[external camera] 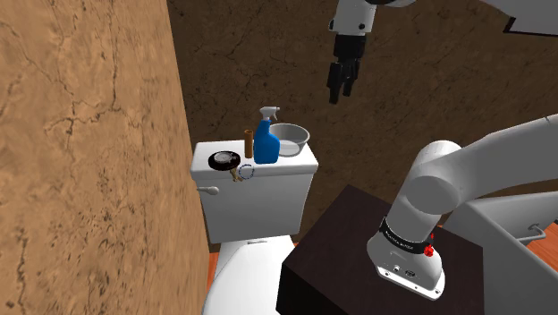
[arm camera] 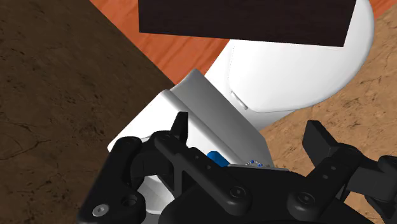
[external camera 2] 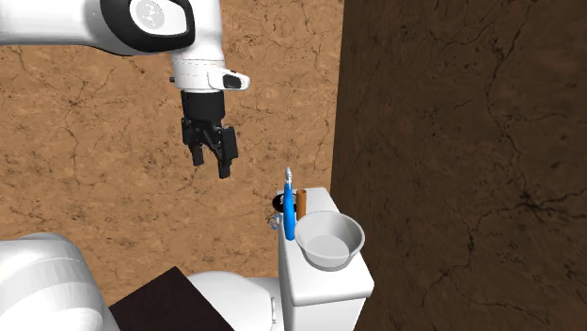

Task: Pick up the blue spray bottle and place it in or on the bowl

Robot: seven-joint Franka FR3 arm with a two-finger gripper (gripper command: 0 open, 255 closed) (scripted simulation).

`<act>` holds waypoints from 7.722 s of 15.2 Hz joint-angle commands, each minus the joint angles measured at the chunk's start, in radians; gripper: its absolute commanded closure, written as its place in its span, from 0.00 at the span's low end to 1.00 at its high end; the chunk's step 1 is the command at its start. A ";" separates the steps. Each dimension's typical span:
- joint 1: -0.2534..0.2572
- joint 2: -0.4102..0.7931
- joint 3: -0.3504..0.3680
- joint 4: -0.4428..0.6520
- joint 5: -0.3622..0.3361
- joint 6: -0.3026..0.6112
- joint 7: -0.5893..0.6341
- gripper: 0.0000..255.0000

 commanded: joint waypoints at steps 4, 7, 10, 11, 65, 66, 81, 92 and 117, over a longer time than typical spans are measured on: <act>0.022 -0.002 -0.065 -0.089 -0.017 0.148 -0.123 0.00; 0.049 0.021 -0.134 -0.158 -0.027 0.298 -0.249 0.00; 0.082 0.071 -0.208 -0.205 -0.024 0.450 -0.380 0.00; 0.096 0.092 -0.233 -0.216 -0.019 0.500 -0.425 0.00; 0.522 0.525 -0.633 -0.039 0.366 0.898 -1.170 1.00; 0.518 0.517 -0.629 -0.032 0.356 0.887 -1.160 1.00; 0.476 0.465 -0.625 0.102 0.279 0.708 -1.106 1.00; 0.460 0.654 -0.879 0.282 0.418 0.567 -1.424 1.00; 0.464 0.702 -0.905 0.210 0.485 0.644 -1.513 0.00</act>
